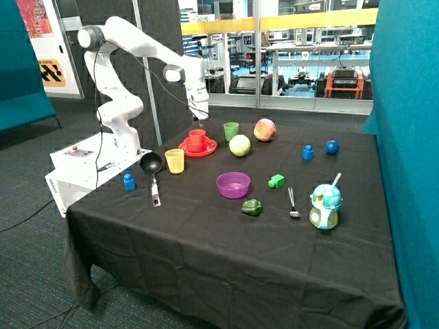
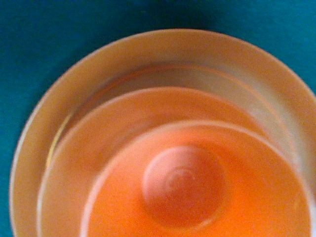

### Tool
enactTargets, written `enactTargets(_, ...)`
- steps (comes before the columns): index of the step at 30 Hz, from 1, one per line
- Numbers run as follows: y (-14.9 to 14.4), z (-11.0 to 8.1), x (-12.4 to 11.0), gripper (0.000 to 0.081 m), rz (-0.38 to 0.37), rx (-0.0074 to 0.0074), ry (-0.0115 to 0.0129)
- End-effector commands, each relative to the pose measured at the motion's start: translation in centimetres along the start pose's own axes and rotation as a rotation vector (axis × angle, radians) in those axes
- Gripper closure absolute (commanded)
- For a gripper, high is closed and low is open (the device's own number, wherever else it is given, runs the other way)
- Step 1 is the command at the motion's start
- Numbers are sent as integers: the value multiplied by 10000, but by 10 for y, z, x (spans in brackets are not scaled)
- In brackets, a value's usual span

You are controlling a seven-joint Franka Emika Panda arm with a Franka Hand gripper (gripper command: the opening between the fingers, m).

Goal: Place the bowl on the plate and the cup in the bowl matching the color

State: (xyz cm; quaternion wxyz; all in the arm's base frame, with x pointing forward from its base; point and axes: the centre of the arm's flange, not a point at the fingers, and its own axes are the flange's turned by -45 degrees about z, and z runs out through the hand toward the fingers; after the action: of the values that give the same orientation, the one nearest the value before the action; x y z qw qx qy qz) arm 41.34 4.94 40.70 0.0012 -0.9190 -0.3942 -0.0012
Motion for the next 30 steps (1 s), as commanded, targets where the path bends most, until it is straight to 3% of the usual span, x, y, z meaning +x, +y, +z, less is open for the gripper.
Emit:
enactTargets(1,29,-14,-15,347,918,-15,-31)
enactTargets(9,54,-16,-41,410,1718,-16,-30)
enactTargets(23,82,-13,-75,379,2464,-17,-30)
enactTargets(28,92,-10,-81,417,2506,-17,-30)
enactTargets(30,96,-9,-81,388,2449,-17,-30)
